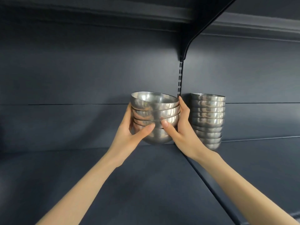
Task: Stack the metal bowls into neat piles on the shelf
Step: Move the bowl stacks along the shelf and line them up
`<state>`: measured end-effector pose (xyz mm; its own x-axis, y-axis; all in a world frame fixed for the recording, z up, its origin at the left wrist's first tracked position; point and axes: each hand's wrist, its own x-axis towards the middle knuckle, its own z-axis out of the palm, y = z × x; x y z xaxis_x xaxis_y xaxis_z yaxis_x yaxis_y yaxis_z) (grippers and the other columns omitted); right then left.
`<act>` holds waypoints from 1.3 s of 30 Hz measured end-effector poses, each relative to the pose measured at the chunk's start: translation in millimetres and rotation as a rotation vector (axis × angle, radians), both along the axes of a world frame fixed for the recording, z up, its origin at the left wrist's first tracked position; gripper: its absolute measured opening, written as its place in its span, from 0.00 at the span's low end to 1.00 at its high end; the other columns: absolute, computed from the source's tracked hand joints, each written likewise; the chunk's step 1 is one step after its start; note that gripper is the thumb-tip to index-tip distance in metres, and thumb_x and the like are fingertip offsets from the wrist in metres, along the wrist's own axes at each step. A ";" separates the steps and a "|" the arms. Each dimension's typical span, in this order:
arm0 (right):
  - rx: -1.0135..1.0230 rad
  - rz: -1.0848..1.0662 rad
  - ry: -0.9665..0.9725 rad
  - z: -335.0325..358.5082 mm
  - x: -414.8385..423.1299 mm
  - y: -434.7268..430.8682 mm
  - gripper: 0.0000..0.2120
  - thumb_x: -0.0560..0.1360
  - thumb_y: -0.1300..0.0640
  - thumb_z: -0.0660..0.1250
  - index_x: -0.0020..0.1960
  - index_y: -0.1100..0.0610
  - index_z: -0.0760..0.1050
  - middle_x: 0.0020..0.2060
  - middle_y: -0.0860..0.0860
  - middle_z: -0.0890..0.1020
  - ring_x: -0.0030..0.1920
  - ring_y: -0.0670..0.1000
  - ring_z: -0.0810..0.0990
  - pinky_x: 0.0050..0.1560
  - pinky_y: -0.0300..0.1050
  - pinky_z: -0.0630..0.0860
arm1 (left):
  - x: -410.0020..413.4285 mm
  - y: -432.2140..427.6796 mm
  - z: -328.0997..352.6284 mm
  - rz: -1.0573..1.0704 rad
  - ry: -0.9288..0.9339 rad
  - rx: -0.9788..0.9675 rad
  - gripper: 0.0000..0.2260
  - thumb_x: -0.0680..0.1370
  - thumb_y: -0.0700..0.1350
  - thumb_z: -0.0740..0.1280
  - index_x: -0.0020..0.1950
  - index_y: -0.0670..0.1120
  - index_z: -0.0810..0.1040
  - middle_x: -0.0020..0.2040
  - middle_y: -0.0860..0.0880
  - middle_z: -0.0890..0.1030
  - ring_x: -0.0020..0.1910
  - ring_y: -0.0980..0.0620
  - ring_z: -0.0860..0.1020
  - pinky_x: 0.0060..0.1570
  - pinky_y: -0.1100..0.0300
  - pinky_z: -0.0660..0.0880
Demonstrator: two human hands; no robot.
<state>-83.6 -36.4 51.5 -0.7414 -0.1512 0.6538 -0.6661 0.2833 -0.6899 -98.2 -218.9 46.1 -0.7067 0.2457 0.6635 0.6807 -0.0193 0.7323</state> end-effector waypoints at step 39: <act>-0.080 0.220 -0.172 -45.3 38.4 -206.8 0.31 0.77 0.50 0.68 0.72 0.42 0.52 0.69 0.43 0.68 0.67 0.38 0.70 0.65 0.37 0.71 | 76.1 -184.1 -36.2 0.293 -0.095 -0.044 0.39 0.67 0.52 0.69 0.74 0.50 0.55 0.58 0.62 0.75 0.52 0.70 0.77 0.46 0.76 0.71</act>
